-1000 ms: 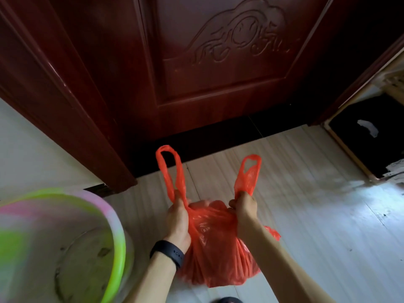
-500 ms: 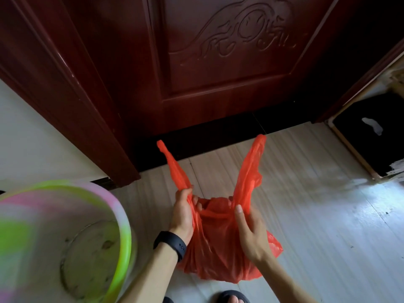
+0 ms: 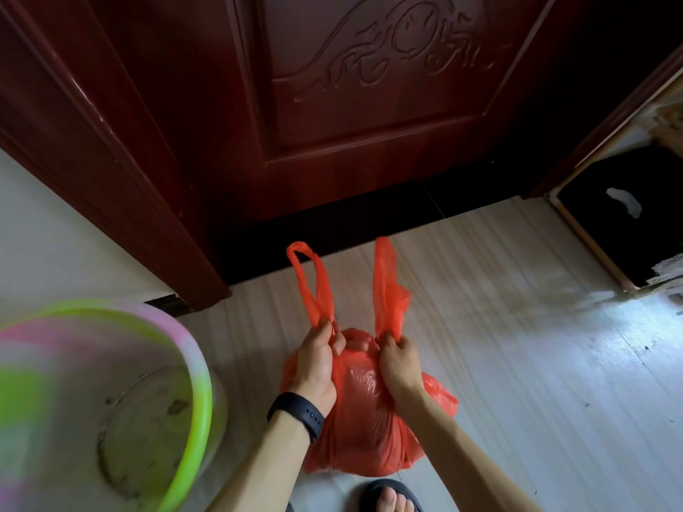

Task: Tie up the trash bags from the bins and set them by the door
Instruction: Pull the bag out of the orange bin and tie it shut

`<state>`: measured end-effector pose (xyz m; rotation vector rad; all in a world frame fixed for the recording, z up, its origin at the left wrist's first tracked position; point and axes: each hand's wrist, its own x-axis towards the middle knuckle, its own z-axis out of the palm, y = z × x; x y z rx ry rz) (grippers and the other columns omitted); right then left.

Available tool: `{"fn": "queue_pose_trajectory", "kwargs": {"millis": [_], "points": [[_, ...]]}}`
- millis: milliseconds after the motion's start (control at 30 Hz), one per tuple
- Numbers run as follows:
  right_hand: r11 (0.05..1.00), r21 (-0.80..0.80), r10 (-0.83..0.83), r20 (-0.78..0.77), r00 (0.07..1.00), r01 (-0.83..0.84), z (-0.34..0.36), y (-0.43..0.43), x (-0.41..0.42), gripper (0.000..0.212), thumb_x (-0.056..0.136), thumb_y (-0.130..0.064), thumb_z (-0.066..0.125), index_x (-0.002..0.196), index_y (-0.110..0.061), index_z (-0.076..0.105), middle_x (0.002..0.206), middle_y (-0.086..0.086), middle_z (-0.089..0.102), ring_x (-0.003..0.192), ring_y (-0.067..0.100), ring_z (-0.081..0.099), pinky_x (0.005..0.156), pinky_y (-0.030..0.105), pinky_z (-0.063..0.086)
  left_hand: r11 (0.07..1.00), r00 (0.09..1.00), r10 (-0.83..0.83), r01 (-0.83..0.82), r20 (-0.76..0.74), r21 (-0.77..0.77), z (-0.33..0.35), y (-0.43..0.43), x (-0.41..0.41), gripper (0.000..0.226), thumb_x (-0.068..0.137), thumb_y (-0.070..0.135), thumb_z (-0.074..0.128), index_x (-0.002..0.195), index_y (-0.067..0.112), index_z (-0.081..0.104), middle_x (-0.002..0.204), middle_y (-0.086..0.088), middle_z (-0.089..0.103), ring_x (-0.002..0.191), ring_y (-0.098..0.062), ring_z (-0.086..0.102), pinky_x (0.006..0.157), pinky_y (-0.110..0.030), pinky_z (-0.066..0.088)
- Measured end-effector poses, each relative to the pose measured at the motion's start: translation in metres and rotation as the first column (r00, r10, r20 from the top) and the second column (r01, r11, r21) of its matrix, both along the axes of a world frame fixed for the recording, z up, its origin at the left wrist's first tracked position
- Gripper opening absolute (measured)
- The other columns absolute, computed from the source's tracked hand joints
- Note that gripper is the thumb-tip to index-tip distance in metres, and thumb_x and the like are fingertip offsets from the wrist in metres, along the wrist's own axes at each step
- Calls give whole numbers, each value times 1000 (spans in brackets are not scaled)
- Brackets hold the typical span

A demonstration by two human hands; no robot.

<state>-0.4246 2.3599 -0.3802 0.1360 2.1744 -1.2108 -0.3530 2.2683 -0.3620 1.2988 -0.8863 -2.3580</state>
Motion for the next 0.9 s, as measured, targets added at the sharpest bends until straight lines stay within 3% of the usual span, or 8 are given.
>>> {"fn": "queue_pose_trajectory", "kwargs": {"millis": [133, 233, 333, 500, 600, 700, 800, 900], "points": [[975, 135, 172, 43, 984, -177, 0, 0, -8, 69, 97, -65, 24, 99, -11, 67, 96, 8, 70, 93, 26, 66, 86, 38, 49, 947, 977, -201, 212, 73, -242, -3, 7, -1, 25, 105, 28, 37, 87, 15, 49, 60, 4, 29, 48, -6, 29, 46, -19, 26], [961, 115, 248, 44, 968, -252, 2, 0, -12, 78, 97, -68, 16, 109, -11, 68, 105, 10, 71, 102, 25, 66, 97, 41, 48, 844, 914, -373, 405, 157, -351, -4, 6, 3, 36, 96, 50, 39, 87, 17, 50, 65, 4, 40, 54, -5, 42, 57, -21, 40], [965, -36, 261, 93, 961, -259, -1, 6, -18, 62, 102, -58, 24, 101, -15, 69, 97, 4, 74, 94, 19, 69, 92, 38, 52, 536, 762, -490, 646, 423, -543, -3, 1, 8, 36, 101, 43, 36, 102, 15, 59, 89, -2, 63, 86, -17, 63, 85, -38, 50], [909, -149, 397, 27, 917, -389, 0, 14, -23, 26, 101, -25, 50, 100, -12, 72, 97, 13, 76, 95, 33, 71, 94, 48, 54, 164, 706, -395, 684, 588, -711, -4, -2, 11, 27, 104, 36, 35, 91, 16, 46, 65, 2, 56, 68, -29, 60, 56, -31, 31], [897, -336, 355, 160, 921, -288, 7, 19, -26, 21, 84, -6, 61, 100, 0, 74, 103, 24, 73, 99, 38, 69, 99, 49, 52, -107, 660, -351, 677, 664, -729, -11, -8, 15, 22, 102, 36, 34, 110, 21, 48, 89, -8, 65, 80, -34, 62, 61, -41, 45], [858, -490, 344, 332, 878, -151, 18, 23, -30, 31, 81, -20, 65, 97, 5, 73, 101, 26, 72, 93, 35, 70, 93, 44, 54, -325, 577, -265, 700, 772, -636, -10, -9, 18, 34, 100, 29, 36, 133, 25, 46, 115, -8, 63, 100, -34, 62, 81, -43, 50], [927, -371, 188, 332, 924, -55, 22, 18, -26, 50, 94, -48, 59, 104, -2, 74, 101, 19, 75, 96, 33, 73, 93, 44, 55, -523, 627, -142, 610, 766, -596, -9, -2, 18, 35, 90, 18, 53, 124, 26, 55, 109, -5, 65, 91, -29, 66, 80, -39, 49], [932, -301, -67, 407, 911, 203, 18, 13, -22, 38, 96, -41, 57, 88, -6, 70, 71, 10, 72, 64, 23, 71, 69, 38, 56, -440, 663, -201, 597, 721, -671, -7, 6, 15, 20, 90, 35, 57, 109, 28, 60, 96, 2, 67, 83, -21, 66, 73, -34, 51]]}}
